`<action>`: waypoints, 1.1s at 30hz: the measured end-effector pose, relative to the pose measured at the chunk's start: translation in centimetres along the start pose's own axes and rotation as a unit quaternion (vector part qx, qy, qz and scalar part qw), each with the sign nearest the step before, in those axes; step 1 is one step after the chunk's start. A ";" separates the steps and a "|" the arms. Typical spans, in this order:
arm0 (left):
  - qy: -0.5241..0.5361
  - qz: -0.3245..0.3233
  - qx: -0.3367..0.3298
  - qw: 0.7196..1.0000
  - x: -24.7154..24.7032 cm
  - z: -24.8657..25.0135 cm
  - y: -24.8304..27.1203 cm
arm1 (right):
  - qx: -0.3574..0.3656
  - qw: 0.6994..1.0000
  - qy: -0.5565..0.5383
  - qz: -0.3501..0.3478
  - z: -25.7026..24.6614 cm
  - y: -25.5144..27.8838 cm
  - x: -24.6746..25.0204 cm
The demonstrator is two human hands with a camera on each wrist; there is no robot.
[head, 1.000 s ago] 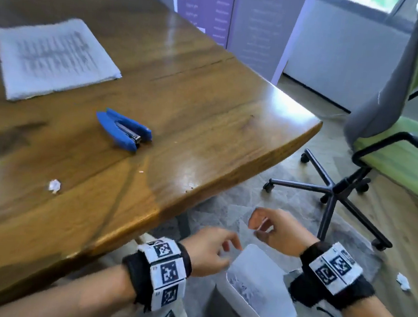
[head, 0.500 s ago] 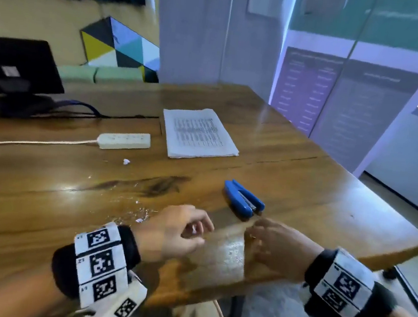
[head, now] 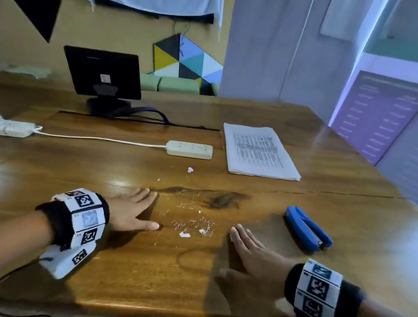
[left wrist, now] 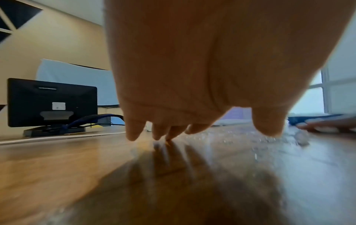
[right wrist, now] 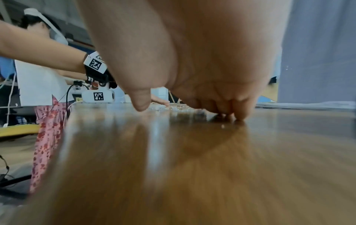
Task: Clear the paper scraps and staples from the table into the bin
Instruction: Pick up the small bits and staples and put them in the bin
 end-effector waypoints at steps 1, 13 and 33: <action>-0.010 -0.015 -0.007 1.000 -0.4 0.3 0.2 | 0.012 1.000 0.005 -0.006 -0.6 -0.7 0.3; -0.016 0.015 -0.064 0.998 1.9 2.3 -1.8 | 0.092 0.992 0.019 0.079 -5.7 -7.6 8.6; 0.083 0.086 -0.008 0.993 8.5 -1.0 -11.7 | 0.057 0.990 0.045 0.122 -4.9 -18.6 13.1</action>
Point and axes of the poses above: each hand's wrist, its own y-axis away from the middle knuckle, its own x-axis out of the back of the hand, z = x × y, the point moved 7 cm from there along -y, towards the middle knuckle, and after that the axes turned 2 degrees about -y, right-handed, at the moved point
